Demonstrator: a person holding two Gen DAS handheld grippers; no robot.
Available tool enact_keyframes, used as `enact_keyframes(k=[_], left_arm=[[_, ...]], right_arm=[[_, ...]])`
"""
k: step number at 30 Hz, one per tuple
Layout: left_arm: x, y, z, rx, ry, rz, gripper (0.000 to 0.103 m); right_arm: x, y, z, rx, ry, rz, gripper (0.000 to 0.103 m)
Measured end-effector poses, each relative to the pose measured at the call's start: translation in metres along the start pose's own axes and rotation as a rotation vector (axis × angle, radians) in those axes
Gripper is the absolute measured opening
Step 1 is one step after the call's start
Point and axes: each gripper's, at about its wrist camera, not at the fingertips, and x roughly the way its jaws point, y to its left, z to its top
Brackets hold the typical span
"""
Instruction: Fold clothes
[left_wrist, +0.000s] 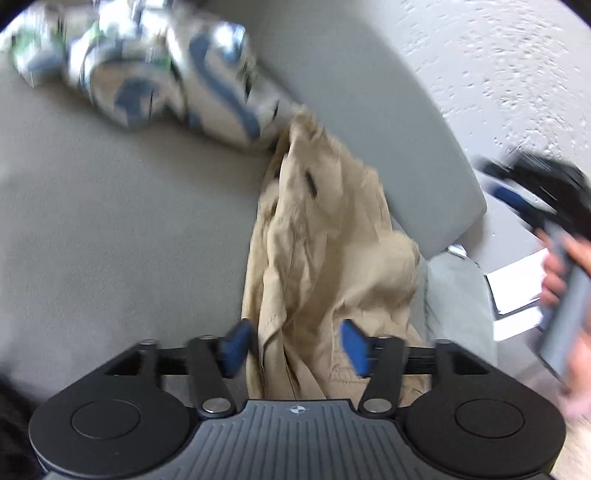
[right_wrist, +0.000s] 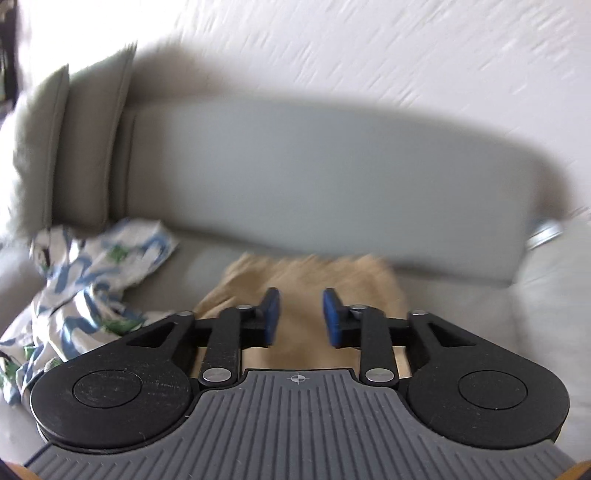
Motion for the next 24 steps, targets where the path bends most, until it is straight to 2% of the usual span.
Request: enact_keyframes(k=[3, 5, 8, 10, 11, 13, 15, 20, 22, 24], left_arm=[[-0.023, -0.015, -0.002, 0.027, -0.055, 0.014, 0.067], [-0.040, -0.025, -0.007, 0.057, -0.081, 0.019, 0.067], [-0.057, -0.041, -0.012, 0.092, -0.079, 0.054, 0.068], [-0.065, -0.046, -0.017, 0.099, -0.059, 0.076, 0.068], [-0.065, -0.048, -0.020, 0.108, -0.051, 0.093, 0.067], [-0.059, -0.051, -0.029, 0.132, -0.030, 0.165, 0.066], [-0.050, -0.051, -0.038, 0.130, 0.000, 0.218, 0.063], [-0.032, -0.049, -0.060, 0.136, 0.086, 0.257, 0.057], [-0.028, -0.045, -0.065, 0.121, 0.084, 0.255, 0.054], [-0.023, -0.039, -0.067, 0.125, 0.063, 0.248, 0.051]], right_arm=[[-0.080, -0.054, 0.007, 0.055, -0.118, -0.045, 0.046], [-0.133, -0.086, 0.004, 0.090, -0.187, -0.071, 0.047], [-0.205, -0.122, -0.005, 0.117, -0.288, -0.117, 0.049], [-0.246, -0.137, -0.016, 0.118, -0.348, -0.137, 0.055], [-0.262, -0.143, -0.021, 0.119, -0.353, -0.137, 0.057], [-0.281, -0.154, -0.034, 0.148, -0.321, -0.090, 0.067], [-0.255, -0.148, -0.064, 0.183, -0.166, 0.001, 0.074], [-0.184, -0.128, -0.143, 0.268, 0.242, 0.234, 0.076], [-0.154, -0.121, -0.178, 0.330, 0.365, 0.289, 0.072], [-0.136, -0.118, -0.205, 0.400, 0.449, 0.327, 0.070]])
